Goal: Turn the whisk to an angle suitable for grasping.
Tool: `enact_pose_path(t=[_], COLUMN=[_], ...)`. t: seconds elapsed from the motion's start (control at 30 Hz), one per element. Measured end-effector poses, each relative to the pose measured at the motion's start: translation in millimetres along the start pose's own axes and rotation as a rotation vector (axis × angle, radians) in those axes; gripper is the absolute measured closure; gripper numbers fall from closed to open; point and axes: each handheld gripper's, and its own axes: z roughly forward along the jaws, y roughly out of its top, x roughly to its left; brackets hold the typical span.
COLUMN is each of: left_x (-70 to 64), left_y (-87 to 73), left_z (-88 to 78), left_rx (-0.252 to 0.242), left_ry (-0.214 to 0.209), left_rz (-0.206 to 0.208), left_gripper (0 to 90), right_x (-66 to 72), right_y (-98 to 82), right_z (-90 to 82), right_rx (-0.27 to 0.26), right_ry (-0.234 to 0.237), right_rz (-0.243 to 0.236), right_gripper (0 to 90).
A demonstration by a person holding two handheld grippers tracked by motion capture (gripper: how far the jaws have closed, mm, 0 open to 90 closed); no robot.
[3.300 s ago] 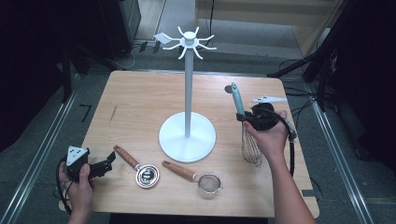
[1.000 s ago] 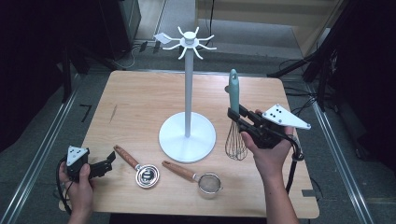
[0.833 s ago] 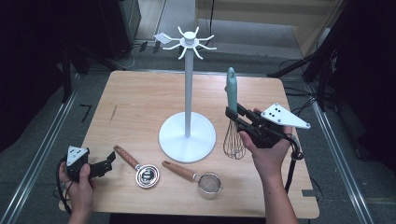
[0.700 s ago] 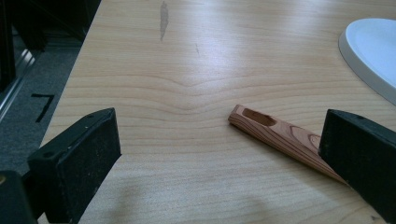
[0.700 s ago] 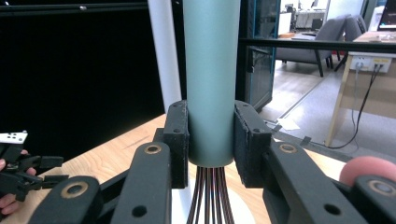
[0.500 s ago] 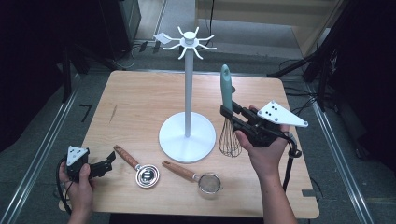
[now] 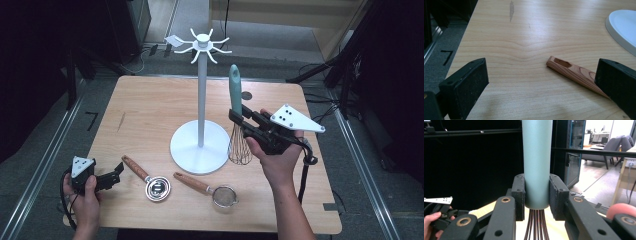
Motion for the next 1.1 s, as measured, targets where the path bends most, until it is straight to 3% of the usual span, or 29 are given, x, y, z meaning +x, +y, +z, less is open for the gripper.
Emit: enact_pose_path(t=[0.7, 1.1], left_x=[0.1, 0.1], left_y=[0.0, 0.1], left_z=[0.0, 0.1], left_rx=[0.001, 0.001], left_ry=[-0.001, -0.001], left_rz=[0.000, -0.001], left_gripper=[0.0, 0.0], right_x=[14.1, 18.7], right_y=[14.0, 16.8], right_z=[7.1, 11.0], right_rx=[-0.025, -0.028], right_ry=[0.057, 0.061], right_rz=[-0.014, -0.027], right_gripper=[70.9, 70.9])
